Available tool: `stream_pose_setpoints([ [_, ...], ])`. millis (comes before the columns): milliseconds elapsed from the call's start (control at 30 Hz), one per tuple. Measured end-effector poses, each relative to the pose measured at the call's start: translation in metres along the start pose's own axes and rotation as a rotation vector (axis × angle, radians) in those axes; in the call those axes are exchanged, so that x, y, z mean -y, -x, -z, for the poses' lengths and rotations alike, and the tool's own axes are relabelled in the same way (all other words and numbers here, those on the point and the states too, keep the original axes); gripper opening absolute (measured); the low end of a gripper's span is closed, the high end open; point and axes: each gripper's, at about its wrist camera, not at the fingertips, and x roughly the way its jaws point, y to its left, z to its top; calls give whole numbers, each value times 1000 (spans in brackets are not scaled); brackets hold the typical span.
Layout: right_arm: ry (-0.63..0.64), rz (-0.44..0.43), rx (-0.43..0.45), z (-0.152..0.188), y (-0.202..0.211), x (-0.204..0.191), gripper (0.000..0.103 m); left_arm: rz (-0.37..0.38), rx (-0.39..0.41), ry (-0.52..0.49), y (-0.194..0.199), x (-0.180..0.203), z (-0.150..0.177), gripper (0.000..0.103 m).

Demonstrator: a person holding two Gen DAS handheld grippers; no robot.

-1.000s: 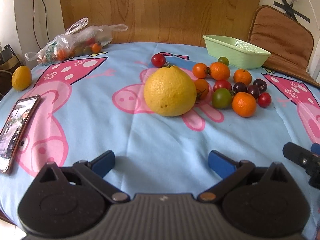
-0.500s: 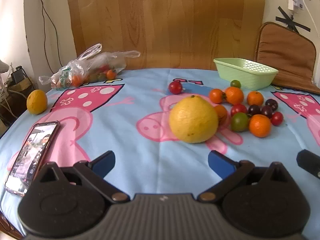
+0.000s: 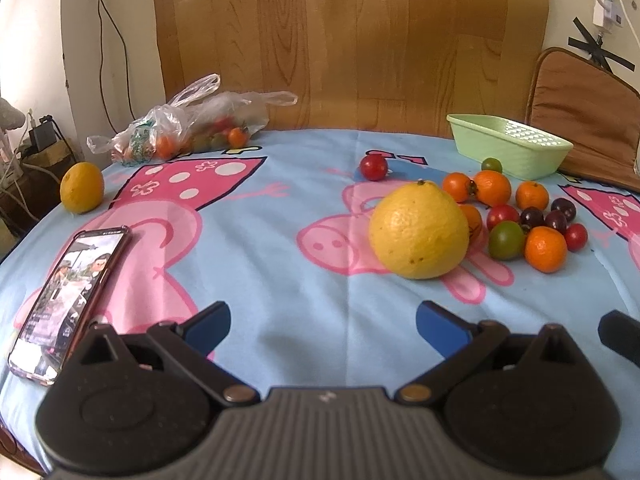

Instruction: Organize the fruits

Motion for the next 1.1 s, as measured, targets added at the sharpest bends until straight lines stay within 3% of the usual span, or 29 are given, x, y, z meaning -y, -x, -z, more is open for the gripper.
stream_pose_setpoints([
  [367, -10, 34, 30, -2, -1, 6, 92, -6, -5, -18, -3, 1, 3, 102],
  [567, 56, 115, 117, -13, -2, 19, 98, -13, -22, -16, -8, -1, 7, 103],
  [700, 152, 105, 97, -21, -11, 28, 103, -11, -18, -19, -8, -1, 8, 103],
  [833, 248, 140, 147, -26, -10, 28, 103, -5, -14, -18, -8, -2, 9, 103],
  [1100, 274, 124, 248, -42, 2, 28, 103, 10, 2, -12, -9, -5, 11, 103],
])
